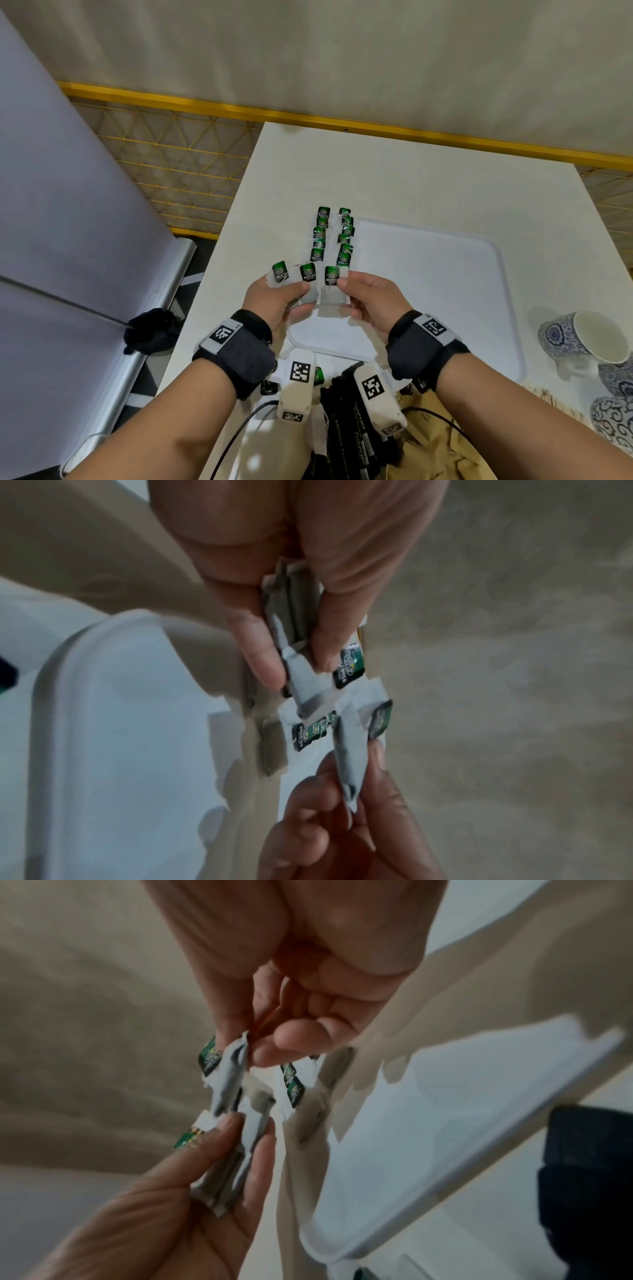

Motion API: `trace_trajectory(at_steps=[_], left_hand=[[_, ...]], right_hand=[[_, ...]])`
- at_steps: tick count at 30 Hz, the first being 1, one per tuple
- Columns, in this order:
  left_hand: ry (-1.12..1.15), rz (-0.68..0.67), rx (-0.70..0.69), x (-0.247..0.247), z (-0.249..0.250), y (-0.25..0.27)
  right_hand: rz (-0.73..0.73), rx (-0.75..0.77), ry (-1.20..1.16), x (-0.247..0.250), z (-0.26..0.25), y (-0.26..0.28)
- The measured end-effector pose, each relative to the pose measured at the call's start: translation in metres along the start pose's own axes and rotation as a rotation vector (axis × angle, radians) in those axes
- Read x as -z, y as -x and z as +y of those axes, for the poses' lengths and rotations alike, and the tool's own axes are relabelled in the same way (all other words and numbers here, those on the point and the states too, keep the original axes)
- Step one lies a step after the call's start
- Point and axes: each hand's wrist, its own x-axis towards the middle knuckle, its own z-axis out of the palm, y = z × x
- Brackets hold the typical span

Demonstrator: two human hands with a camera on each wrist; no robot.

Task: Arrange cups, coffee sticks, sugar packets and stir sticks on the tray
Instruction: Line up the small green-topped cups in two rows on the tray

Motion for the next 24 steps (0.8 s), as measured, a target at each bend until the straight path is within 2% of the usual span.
trace_trajectory(at_steps=[4, 11, 17, 24], left_hand=[[0.022, -0.038, -0.035, -0.004, 0.0, 0.003], [0.07, -0.077, -0.053, -0.01, -0.001, 0.007], [0.091, -0.076, -0.01, -0.01, 0.0, 0.007], [-0.055, -0.065, -0.028, -0.011, -0.007, 0.006]], right_hand=[[-0.077, 0.016, 0.08, -0.007, 0.0, 0.005], [-0.059, 0.029, 0.194, -0.01, -0.001, 0.005], [0.002, 0.058, 0.287, -0.008, 0.002, 0.002], [0.034, 0.076, 0.362, -0.002, 0.007, 0.003]])
